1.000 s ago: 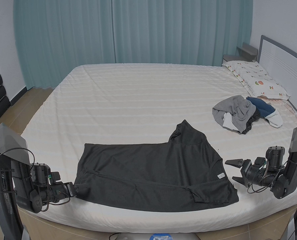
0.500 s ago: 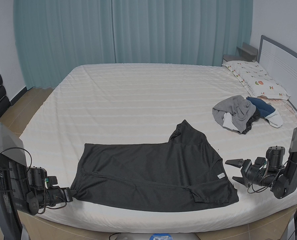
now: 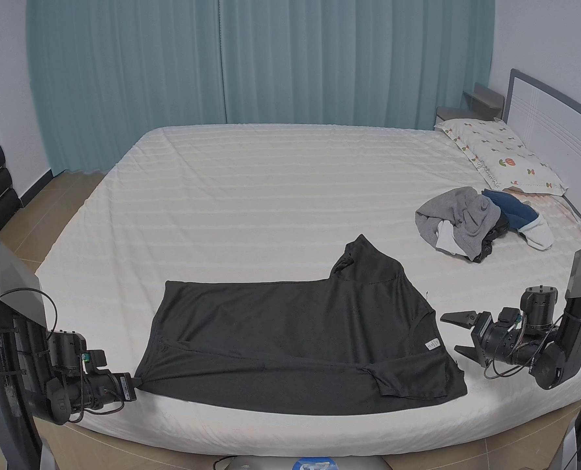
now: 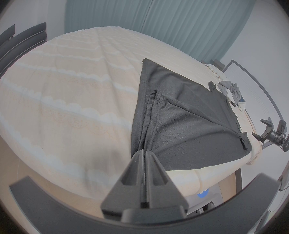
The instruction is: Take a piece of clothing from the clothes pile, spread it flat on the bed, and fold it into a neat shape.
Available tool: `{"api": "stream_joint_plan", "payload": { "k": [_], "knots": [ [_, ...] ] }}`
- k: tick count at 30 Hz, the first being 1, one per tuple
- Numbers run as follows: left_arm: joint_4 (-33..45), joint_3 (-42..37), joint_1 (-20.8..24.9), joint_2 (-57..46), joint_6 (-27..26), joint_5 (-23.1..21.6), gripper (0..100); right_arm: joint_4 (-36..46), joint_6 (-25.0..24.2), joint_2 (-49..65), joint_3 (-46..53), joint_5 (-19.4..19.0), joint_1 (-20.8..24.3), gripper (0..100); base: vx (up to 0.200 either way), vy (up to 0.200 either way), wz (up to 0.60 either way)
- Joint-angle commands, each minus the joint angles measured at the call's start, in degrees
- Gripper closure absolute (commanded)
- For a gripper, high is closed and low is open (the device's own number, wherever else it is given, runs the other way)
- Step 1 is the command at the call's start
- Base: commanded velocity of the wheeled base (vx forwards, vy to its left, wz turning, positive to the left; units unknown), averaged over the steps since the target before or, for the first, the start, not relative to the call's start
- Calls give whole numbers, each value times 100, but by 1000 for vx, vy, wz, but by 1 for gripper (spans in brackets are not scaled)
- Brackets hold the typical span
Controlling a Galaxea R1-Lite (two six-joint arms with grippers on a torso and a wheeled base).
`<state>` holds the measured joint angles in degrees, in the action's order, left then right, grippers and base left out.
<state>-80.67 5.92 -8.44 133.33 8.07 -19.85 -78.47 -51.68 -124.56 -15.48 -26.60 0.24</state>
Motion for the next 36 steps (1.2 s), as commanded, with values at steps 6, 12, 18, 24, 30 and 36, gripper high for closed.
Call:
{"api": "stream_joint_plan", "payload": {
  "k": [6,12,18,24,30,36],
  "knots": [
    [7,-153,-9,-105,-121,-2,100,-2,0,2,1,-3,2,0,0,0,0],
    [7,-215,-18,-114,-201,-2,100,-2,0,2,1,-3,2,0,0,0,0],
    [16,-232,-18,-88,-201,-2,100,-2,0,11,10,6,2,0,0,0,0],
    [16,-223,-9,-44,-201,-2,100,-2,8,-33,-51,-3,-51,0,0,0,0],
    [7,-179,-9,18,-192,-2,100,-2,0,-33,-43,-3,-60,0,0,0,0],
    [7,-135,-9,53,-174,-2,0,-2,8,-33,-25,-3,-16,0,0,0,0]
  ]
}}
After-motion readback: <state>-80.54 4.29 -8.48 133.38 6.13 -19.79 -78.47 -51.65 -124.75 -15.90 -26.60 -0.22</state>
